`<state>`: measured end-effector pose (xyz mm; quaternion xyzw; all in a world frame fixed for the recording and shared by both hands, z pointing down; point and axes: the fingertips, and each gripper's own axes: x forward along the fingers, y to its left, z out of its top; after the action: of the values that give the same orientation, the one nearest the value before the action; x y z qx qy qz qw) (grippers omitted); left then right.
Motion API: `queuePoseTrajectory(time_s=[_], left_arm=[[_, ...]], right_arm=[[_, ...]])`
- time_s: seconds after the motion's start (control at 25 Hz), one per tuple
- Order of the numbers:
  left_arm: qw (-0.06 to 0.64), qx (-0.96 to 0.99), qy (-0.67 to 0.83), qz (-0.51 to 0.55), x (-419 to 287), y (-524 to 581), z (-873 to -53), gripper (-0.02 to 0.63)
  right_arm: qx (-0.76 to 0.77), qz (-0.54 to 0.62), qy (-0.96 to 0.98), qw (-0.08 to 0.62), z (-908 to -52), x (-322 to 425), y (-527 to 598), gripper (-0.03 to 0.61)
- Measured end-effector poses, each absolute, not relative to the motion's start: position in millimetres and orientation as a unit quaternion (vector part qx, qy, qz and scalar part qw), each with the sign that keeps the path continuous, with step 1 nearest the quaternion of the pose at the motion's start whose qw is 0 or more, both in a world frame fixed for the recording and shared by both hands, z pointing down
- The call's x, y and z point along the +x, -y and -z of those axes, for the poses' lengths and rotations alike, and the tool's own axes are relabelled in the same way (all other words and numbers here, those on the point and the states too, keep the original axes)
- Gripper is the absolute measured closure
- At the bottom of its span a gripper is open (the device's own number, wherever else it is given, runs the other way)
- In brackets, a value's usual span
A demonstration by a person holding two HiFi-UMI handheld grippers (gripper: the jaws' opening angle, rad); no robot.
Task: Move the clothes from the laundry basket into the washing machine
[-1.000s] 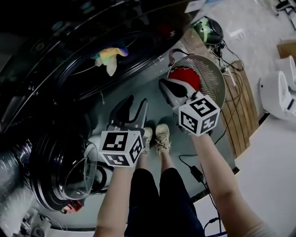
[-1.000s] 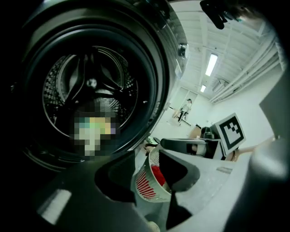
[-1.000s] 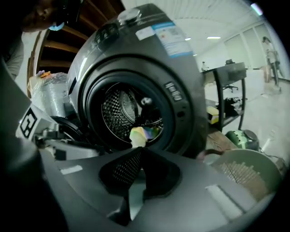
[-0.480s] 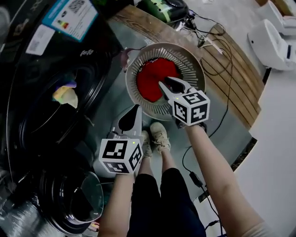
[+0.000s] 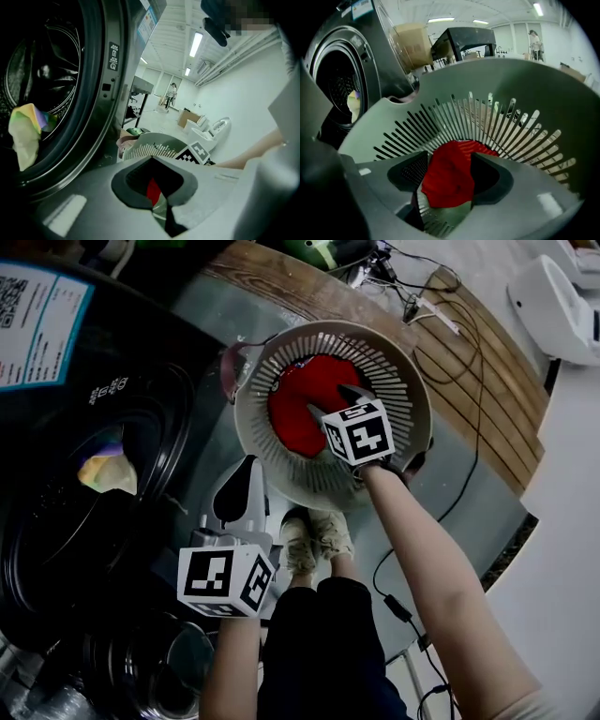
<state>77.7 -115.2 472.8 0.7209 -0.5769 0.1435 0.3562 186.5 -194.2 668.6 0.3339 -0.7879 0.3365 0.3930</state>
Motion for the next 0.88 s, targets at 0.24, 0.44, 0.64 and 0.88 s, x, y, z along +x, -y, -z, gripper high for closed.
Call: queuePoseTrajectory(time_s=[0.24,0.44,0.64,0.88], left_arm=[[0.341,0.73,0.579,-0.127,56.4,125.5,-490.1,0.612],[0.338,0.737,0.571,-0.13,54.8,130.6,-510.2,0.612],[0.354,0.734,0.561,-0.147,65.6,125.4,-507.5,0.557],[0.391,0.73,0.531,-0.177,95.2,98.3,-491.9,0.304]], right_arm=[[0.326,-0.316,0.733,0.506,-751.5,204.3,191.5,0.264],[0.326,-0.29,0.716,0.545,-775.7,212.3,195.2,0.495],[0.288,-0.369,0.774,0.427,-723.9,181.0,187.2,0.503],[0.251,-0.393,0.825,0.319,-597.8,158.0,149.9,0.506]])
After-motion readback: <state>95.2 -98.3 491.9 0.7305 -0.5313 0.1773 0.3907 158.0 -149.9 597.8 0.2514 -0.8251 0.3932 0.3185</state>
